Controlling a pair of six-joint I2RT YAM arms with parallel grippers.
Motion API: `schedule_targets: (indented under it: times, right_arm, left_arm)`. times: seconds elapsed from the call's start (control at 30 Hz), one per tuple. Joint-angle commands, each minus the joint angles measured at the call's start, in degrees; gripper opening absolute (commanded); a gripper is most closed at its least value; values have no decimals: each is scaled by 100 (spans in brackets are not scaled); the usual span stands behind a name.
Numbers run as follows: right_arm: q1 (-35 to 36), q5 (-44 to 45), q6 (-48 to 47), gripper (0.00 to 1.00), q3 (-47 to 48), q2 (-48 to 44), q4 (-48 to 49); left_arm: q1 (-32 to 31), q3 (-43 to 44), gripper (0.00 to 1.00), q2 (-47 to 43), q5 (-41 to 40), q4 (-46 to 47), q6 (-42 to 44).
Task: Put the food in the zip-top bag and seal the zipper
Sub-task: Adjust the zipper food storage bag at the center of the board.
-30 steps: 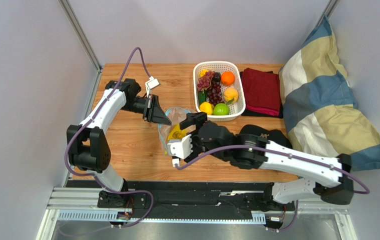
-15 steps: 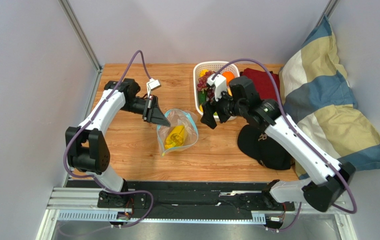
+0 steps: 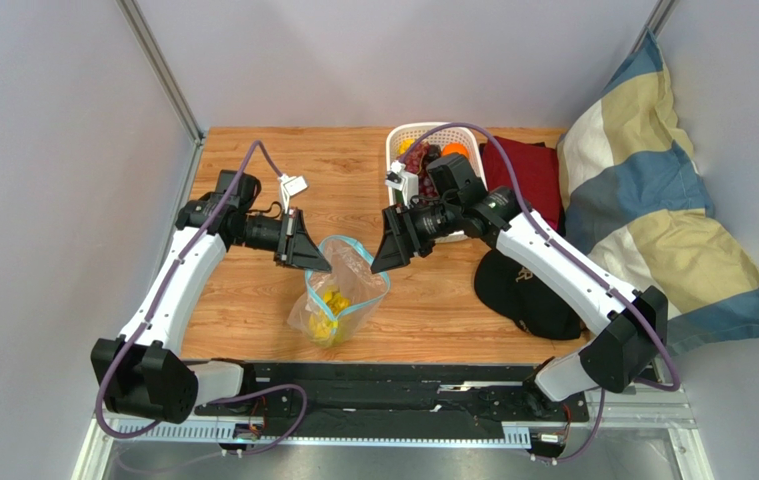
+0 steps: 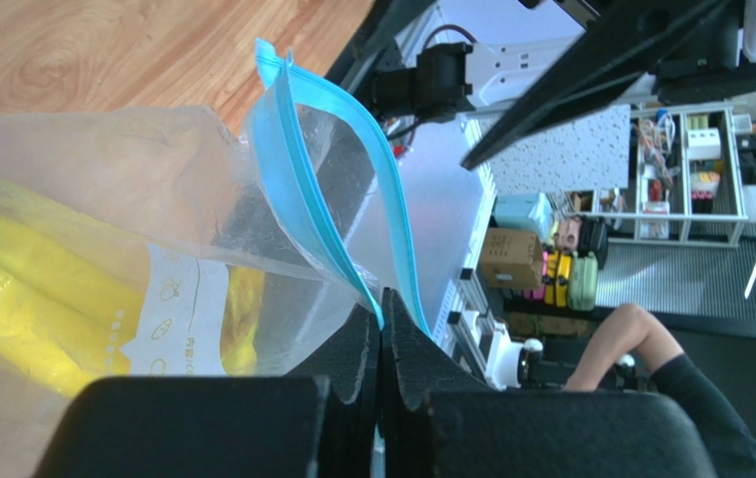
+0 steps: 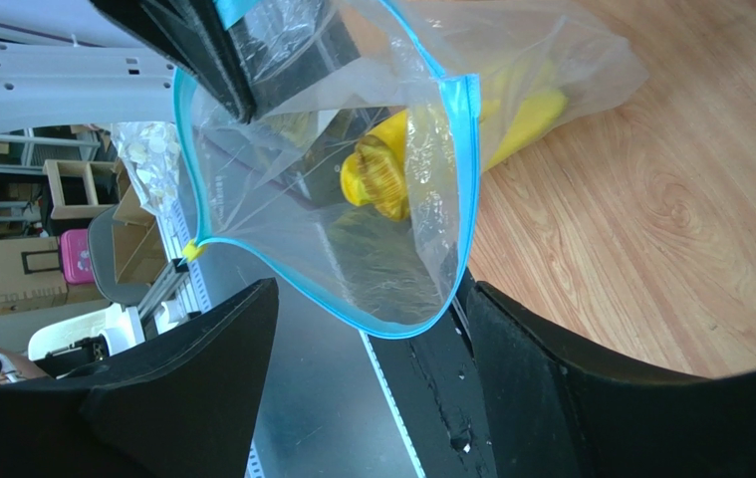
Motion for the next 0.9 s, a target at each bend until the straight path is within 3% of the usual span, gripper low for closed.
schedule_targets:
  times: [0.0,0.2,0.33,0.4,0.43,0.5,0.57,0.6,0.7,0.77,0.87]
  right_arm:
    - [76,-269,150,75,-156,-369,402]
    - [234,391,-43,80,151,183,262]
    - [243,593,-96,74,512,684,-11]
    - [243,672,-219,54,678,755,-20]
    - [234,768,-306,27,766,799,-98]
    - [226,857,-587,0,1012,966,-213]
    - [208,1093,-868,0,1573,1202,-345]
    - [191,1199,-896,0,1793,1291,-354]
    - [76,1490,-931,0,2970,1835,-520]
    - [76,1473,-949,0,3665,2099,-836]
    - [85,1306,-835,0,3913,2626,-856]
  left_arm:
    - [86,-99,0,-262,-104,643,-661]
    - [165,-126,0,-359,-86,837,-784]
    - [227,-47,0,-376,-121,1073,-898]
    - [227,-38,0,-411,-348,1249,-1038]
    - [227,-29,0,-437,-489,1319,-1091]
    - [236,14,0,-508,-1092,1583,-1336]
    - [227,155,0,-613,-1656,1663,-1373]
    - [227,434,0,-613,-2477,1602,-1312]
    - [227,1329,0,-447,-3736,865,-603]
    - [192,1578,0,-315,-4283,556,-241]
    - [166,1719,0,1,-4778,284,-19]
